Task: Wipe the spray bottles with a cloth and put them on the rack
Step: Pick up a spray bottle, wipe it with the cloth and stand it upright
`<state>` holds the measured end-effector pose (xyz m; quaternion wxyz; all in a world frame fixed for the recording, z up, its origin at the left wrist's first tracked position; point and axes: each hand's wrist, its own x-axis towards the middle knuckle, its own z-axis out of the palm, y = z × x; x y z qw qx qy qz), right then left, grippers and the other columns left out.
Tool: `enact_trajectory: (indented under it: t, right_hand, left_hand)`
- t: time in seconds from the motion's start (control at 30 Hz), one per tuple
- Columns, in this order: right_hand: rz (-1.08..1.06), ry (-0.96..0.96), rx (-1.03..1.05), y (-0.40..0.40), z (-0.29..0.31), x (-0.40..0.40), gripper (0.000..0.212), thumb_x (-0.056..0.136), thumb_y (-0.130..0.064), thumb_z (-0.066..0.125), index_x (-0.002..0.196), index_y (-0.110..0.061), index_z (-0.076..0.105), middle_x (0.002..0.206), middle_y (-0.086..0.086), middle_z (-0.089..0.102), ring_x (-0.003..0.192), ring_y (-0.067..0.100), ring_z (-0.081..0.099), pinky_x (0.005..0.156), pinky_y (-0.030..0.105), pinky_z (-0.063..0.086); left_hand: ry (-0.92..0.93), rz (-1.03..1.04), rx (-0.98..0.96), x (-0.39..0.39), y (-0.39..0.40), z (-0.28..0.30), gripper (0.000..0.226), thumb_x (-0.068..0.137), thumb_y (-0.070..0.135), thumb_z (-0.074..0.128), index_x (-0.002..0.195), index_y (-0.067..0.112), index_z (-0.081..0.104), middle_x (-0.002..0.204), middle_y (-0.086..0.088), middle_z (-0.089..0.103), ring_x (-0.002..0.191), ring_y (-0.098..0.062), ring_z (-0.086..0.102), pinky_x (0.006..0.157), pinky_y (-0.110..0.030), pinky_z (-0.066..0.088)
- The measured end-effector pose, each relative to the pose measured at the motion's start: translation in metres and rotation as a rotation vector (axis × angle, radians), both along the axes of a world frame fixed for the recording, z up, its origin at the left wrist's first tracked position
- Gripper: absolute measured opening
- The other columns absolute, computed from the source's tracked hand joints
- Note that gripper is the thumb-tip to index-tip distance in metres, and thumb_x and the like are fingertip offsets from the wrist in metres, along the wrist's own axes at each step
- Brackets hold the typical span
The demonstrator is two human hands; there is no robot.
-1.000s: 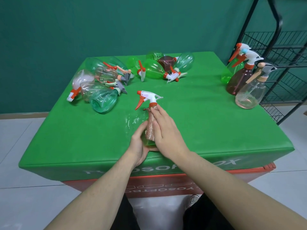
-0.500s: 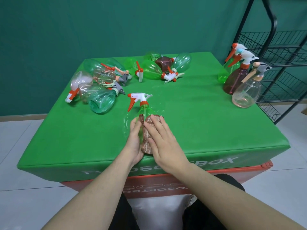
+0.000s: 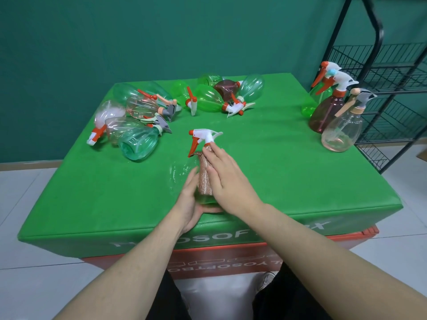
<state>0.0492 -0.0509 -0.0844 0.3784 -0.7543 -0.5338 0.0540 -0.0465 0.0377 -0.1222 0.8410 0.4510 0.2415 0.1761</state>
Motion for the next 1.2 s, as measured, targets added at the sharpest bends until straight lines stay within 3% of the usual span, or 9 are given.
enact_trajectory:
  t: [0.1, 0.27, 0.4, 0.53, 0.7, 0.83, 0.97, 1.1, 1.2]
  right_hand:
    - [-0.016, 0.122, -0.028, 0.006, 0.003, 0.005, 0.049, 0.110, -0.032, 0.032, 0.157, -0.022, 0.035, 0.168, -0.004, 0.021, 0.152, 0.010, 0.021, 0.126, 0.031, 0.015]
    - [-0.090, 0.322, -0.036, 0.014, 0.008, 0.005, 0.048, 0.111, -0.031, 0.031, 0.158, -0.028, 0.033, 0.162, -0.006, 0.034, 0.147, 0.008, 0.032, 0.121, 0.027, 0.022]
    - [-0.103, 0.280, -0.017, 0.009, 0.002, -0.003, 0.048, 0.110, -0.030, 0.030, 0.158, -0.025, 0.034, 0.158, -0.002, 0.040, 0.142, 0.011, 0.038, 0.120, 0.033, 0.029]
    - [-0.081, 0.157, 0.009, -0.001, -0.011, -0.012, 0.051, 0.108, -0.029, 0.028, 0.157, -0.016, 0.033, 0.161, 0.003, 0.033, 0.148, 0.014, 0.030, 0.124, 0.037, 0.023]
    - [-0.069, 0.049, -0.023, -0.019, -0.023, -0.026, 0.055, 0.108, -0.036, 0.024, 0.160, -0.020, 0.024, 0.167, 0.001, 0.018, 0.153, 0.013, 0.016, 0.126, 0.030, 0.013]
    - [-0.043, 0.024, -0.026, -0.031, -0.031, -0.029, 0.055, 0.108, -0.037, 0.027, 0.162, -0.026, 0.017, 0.169, -0.003, 0.011, 0.155, 0.012, 0.010, 0.127, 0.038, 0.013]
    - [-0.047, 0.041, 0.025, -0.037, -0.028, -0.028, 0.053, 0.110, -0.031, 0.032, 0.161, -0.025, 0.020, 0.169, -0.005, 0.013, 0.154, 0.006, 0.009, 0.127, 0.030, 0.009]
    - [-0.159, 0.293, 0.181, -0.029, -0.017, -0.020, 0.049, 0.110, -0.028, 0.028, 0.158, -0.019, 0.028, 0.161, -0.002, 0.032, 0.148, 0.002, 0.026, 0.123, 0.022, 0.017]
    - [-0.239, 0.572, 0.242, -0.024, -0.004, -0.014, 0.040, 0.112, -0.031, 0.027, 0.146, -0.026, 0.046, 0.142, -0.009, 0.055, 0.131, -0.004, 0.048, 0.114, 0.017, 0.034]
  left_hand:
    - [0.014, -0.007, 0.006, -0.001, -0.002, 0.001, 0.082, 0.073, 0.063, 0.070, 0.145, 0.028, 0.049, 0.130, -0.008, 0.071, 0.107, -0.029, 0.074, 0.083, -0.065, 0.058]
    - [0.021, 0.026, 0.005, 0.000, -0.001, -0.003, 0.066, 0.088, 0.051, 0.056, 0.146, 0.023, 0.047, 0.132, -0.017, 0.068, 0.106, -0.033, 0.073, 0.077, -0.059, 0.060]
    - [0.046, 0.054, 0.001, 0.003, 0.001, -0.006, 0.066, 0.092, 0.057, 0.057, 0.147, 0.022, 0.048, 0.134, -0.014, 0.067, 0.111, -0.032, 0.072, 0.077, -0.057, 0.060]
    - [0.094, 0.102, 0.044, 0.006, -0.001, -0.003, 0.044, 0.105, 0.045, 0.044, 0.141, 0.020, 0.052, 0.127, -0.011, 0.071, 0.100, -0.021, 0.075, 0.066, -0.045, 0.061]
    - [0.091, 0.178, 0.006, 0.009, -0.005, 0.003, 0.079, 0.083, 0.064, 0.071, 0.145, 0.019, 0.052, 0.135, -0.011, 0.068, 0.121, -0.026, 0.068, 0.089, -0.038, 0.057]
    - [0.060, 0.222, -0.014, 0.011, -0.004, 0.003, 0.090, 0.071, 0.054, 0.085, 0.143, 0.015, 0.050, 0.121, -0.010, 0.073, 0.109, -0.026, 0.073, 0.079, -0.036, 0.060]
    - [0.023, 0.147, -0.091, 0.011, -0.010, 0.010, 0.109, 0.057, 0.054, 0.096, 0.147, 0.010, 0.051, 0.132, -0.016, 0.068, 0.115, -0.032, 0.070, 0.085, -0.039, 0.060]
    - [-0.038, 0.127, -0.042, 0.019, -0.021, 0.018, 0.072, 0.073, 0.034, 0.082, 0.136, 0.013, 0.056, 0.111, -0.007, 0.075, 0.095, -0.021, 0.073, 0.077, -0.035, 0.059]
    - [-0.018, 0.150, 0.065, 0.026, -0.028, 0.022, 0.068, 0.071, 0.029, 0.083, 0.132, 0.016, 0.057, 0.114, -0.007, 0.075, 0.105, -0.024, 0.070, 0.089, -0.041, 0.056]
